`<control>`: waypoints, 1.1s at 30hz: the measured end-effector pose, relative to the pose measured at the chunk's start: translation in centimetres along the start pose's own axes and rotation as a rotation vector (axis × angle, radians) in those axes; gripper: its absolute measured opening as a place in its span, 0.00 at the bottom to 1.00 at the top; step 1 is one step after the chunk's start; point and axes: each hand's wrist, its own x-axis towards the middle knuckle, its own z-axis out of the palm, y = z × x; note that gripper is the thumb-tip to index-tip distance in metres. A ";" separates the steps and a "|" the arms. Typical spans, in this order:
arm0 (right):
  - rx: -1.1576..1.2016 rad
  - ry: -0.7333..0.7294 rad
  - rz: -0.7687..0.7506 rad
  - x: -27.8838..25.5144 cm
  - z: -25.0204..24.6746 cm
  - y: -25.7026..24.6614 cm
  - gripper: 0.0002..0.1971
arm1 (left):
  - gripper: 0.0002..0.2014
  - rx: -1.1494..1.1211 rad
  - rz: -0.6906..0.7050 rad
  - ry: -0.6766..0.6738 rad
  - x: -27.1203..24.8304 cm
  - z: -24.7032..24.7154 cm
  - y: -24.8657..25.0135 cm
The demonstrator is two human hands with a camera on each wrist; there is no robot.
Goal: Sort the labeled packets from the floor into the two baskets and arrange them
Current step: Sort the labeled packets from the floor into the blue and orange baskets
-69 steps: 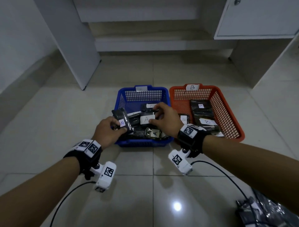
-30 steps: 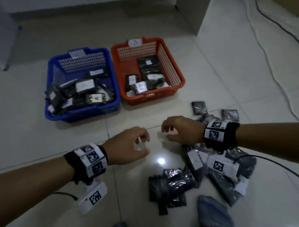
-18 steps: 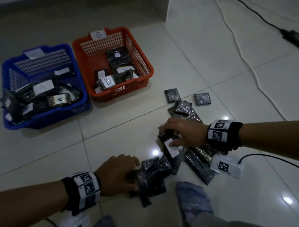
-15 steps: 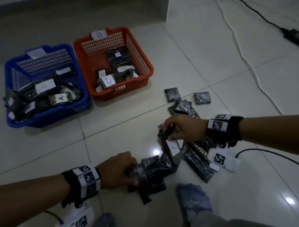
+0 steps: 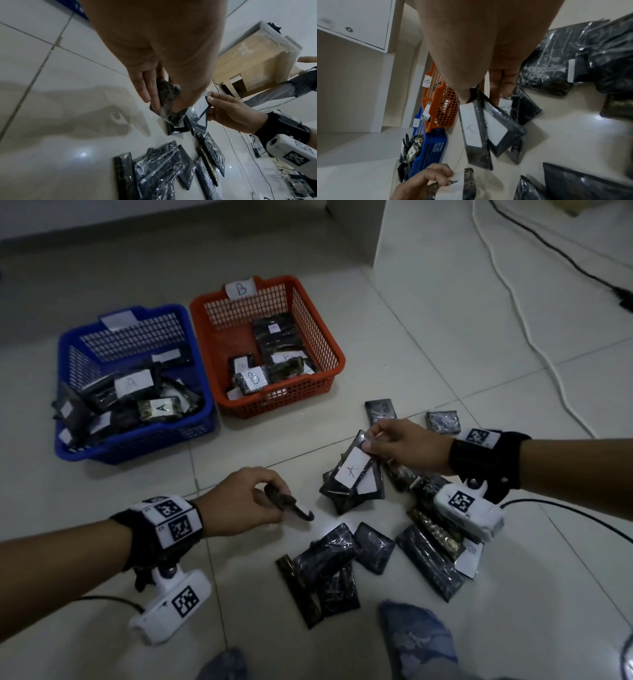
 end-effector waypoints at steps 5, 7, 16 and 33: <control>-0.345 0.145 -0.072 1.1 1.0 0.3 0.07 | 0.10 -0.044 0.012 0.103 0.1 -0.3 0.4; -0.377 0.162 -0.067 1.1 1.3 0.0 0.08 | 0.12 -0.020 0.030 0.122 0.1 -0.4 0.3; -0.344 0.133 0.002 1.5 1.8 -0.6 0.12 | 0.13 -0.066 0.058 0.162 -0.1 -1.2 -0.6; 0.257 0.121 -0.093 5.9 4.3 -6.7 0.08 | 0.16 -0.279 0.010 0.480 -2.9 -7.9 -1.9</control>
